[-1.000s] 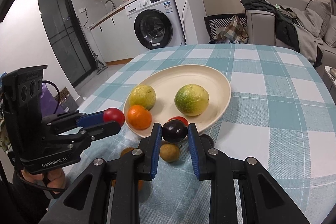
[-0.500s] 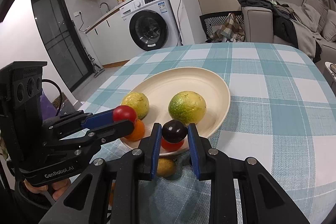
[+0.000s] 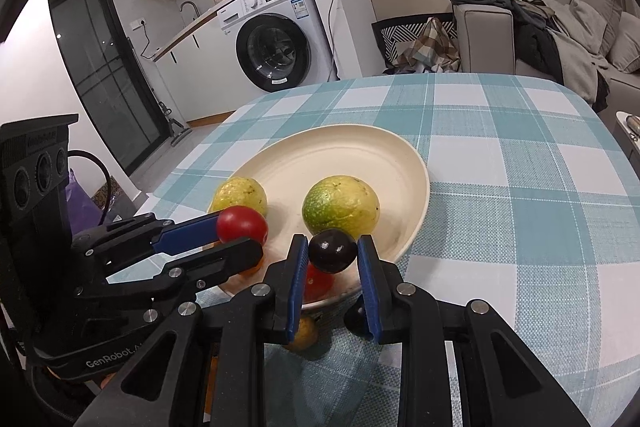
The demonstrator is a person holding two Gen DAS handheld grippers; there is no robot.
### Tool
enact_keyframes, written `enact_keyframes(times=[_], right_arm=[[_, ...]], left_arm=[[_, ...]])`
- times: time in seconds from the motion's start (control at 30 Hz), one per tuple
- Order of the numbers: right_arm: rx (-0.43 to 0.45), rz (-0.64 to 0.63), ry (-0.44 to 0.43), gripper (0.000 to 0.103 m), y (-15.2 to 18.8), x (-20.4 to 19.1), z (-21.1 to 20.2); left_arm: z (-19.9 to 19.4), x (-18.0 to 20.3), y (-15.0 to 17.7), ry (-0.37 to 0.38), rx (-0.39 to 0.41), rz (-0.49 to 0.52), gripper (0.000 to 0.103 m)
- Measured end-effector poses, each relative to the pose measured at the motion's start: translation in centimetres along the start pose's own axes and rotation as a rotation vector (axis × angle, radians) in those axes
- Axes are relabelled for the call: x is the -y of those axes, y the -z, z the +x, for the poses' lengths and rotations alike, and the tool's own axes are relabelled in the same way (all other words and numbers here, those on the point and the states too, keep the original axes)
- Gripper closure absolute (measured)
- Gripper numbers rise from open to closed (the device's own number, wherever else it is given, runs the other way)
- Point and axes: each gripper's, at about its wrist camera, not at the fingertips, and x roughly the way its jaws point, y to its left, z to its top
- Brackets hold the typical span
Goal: Organize fruits
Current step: 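Carry the tomato with the left tool while the right tool carries the plum over the plate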
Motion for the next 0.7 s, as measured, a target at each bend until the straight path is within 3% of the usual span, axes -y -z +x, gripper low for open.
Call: enact_keyframes(times=[0.7], right_arm=[[-0.011, 0.042, 0.005, 0.077, -0.8, 1.7, 1.2]], left_arm=[[1.8, 0.7, -0.8, -0.020, -0.019, 0.037, 0.076]])
